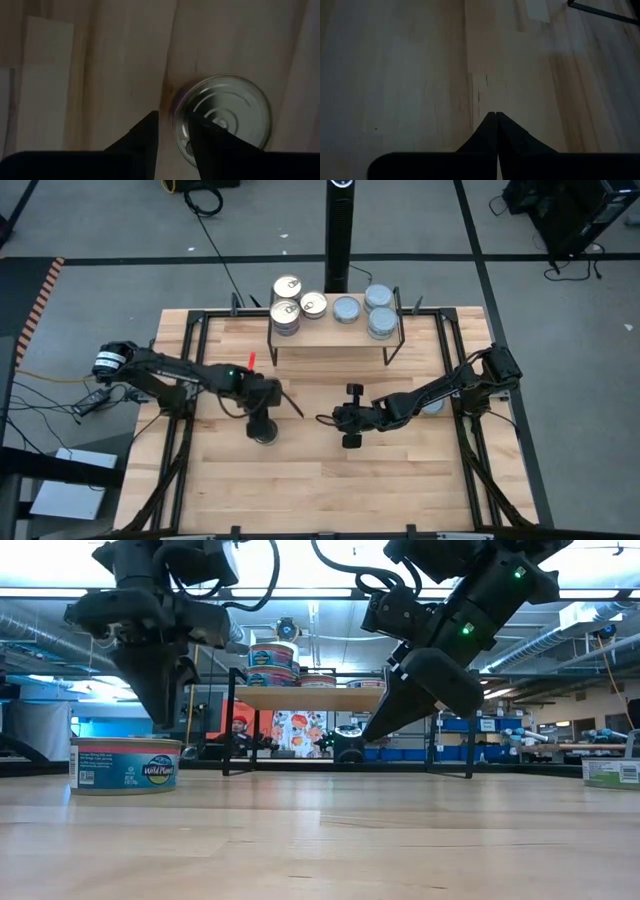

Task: Stack canned seafood by type on shelf
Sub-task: Stack the blue pink tuna can on the right blue tuna can on the shelf

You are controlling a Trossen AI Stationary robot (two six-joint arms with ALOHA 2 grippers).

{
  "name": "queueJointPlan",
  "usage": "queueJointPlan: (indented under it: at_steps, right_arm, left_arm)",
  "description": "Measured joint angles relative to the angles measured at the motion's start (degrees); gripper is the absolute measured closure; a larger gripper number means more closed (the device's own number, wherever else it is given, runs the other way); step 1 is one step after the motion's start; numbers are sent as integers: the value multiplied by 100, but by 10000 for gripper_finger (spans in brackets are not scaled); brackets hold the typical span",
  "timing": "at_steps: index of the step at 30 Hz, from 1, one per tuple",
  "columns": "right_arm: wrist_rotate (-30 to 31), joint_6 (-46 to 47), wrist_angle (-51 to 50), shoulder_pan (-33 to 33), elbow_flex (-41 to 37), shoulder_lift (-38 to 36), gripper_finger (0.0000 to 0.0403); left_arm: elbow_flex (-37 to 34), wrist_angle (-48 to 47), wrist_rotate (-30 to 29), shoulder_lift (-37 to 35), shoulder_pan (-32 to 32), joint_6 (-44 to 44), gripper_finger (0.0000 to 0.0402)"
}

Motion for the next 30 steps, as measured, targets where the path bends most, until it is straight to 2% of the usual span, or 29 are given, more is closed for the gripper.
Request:
queueJointPlan:
  at_steps: [7,10,17,22,28,30]
  right_arm:
    - [-14,20,-4,0,0,0,398]
    - [-71,20,-4,0,0,0,398]
    - [-114,20,2,0,0,0,398]
    - [-111,17,15,-11,0,0,398]
    - [-111,17,15,-11,0,0,398]
    - [-111,17,15,-11,0,0,398]
  left_arm:
    - [-4,8,212,-2,135,160,292]
    - [-233,220,564,-9,138,178,292]
    - [-714,679,728,-28,159,-15,299]
    - [-721,706,843,-22,158,5,325]
    - [-721,705,887,-20,157,116,388]
    - [-721,701,817,-22,154,141,396]
